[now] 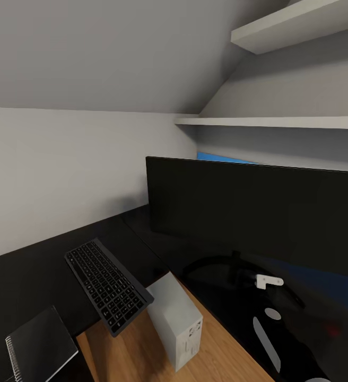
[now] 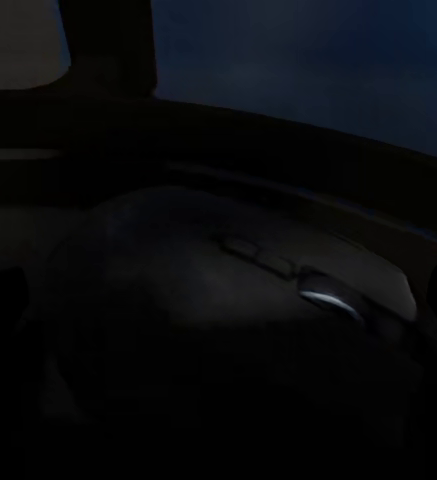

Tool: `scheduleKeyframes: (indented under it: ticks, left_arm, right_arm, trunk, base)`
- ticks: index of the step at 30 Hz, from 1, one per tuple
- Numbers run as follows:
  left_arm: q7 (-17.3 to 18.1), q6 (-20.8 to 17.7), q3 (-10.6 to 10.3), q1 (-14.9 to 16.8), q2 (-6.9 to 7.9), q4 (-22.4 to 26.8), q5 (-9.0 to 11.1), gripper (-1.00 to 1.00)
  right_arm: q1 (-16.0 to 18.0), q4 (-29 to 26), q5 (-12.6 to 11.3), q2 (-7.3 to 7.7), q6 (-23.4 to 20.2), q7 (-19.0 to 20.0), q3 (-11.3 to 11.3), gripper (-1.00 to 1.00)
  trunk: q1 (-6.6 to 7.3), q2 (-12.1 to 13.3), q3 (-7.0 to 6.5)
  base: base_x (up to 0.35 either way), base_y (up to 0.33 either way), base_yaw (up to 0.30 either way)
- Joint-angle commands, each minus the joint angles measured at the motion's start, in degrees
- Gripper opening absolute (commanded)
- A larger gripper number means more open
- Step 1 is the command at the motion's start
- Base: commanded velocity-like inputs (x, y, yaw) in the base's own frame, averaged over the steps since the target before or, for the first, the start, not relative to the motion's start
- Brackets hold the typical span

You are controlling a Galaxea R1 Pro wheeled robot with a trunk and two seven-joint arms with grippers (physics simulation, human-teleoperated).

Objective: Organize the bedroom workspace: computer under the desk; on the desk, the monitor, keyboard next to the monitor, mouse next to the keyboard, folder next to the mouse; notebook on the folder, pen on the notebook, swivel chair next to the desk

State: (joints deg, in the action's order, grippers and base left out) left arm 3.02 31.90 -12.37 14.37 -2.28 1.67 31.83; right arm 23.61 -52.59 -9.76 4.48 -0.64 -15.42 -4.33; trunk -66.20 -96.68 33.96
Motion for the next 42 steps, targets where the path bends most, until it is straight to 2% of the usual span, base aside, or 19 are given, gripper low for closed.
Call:
scheduleKeyframes:
  ticks: [1,42]
  left_arm:
    - [0.32,0.19,-0.28,0.05,-0.01,-0.08,0.60,1.00]
    - [0.32,0.21,-0.28,0.05,-0.01,-0.08,0.60,1.00]
  right_arm:
    - [0.03,-0.06,-0.53,0.09,-0.07,-0.49,-0.33,1.00]
    - [0.03,-0.06,-0.37,0.09,-0.24,-0.49,-0.33,1.00]
  trunk:
    - [0.01,-0.03,0.06]
    - [0.01,-0.03,0.06]
  base:
    - [0.001,0.000,0.000]
    - [0.009,0.000,0.000]
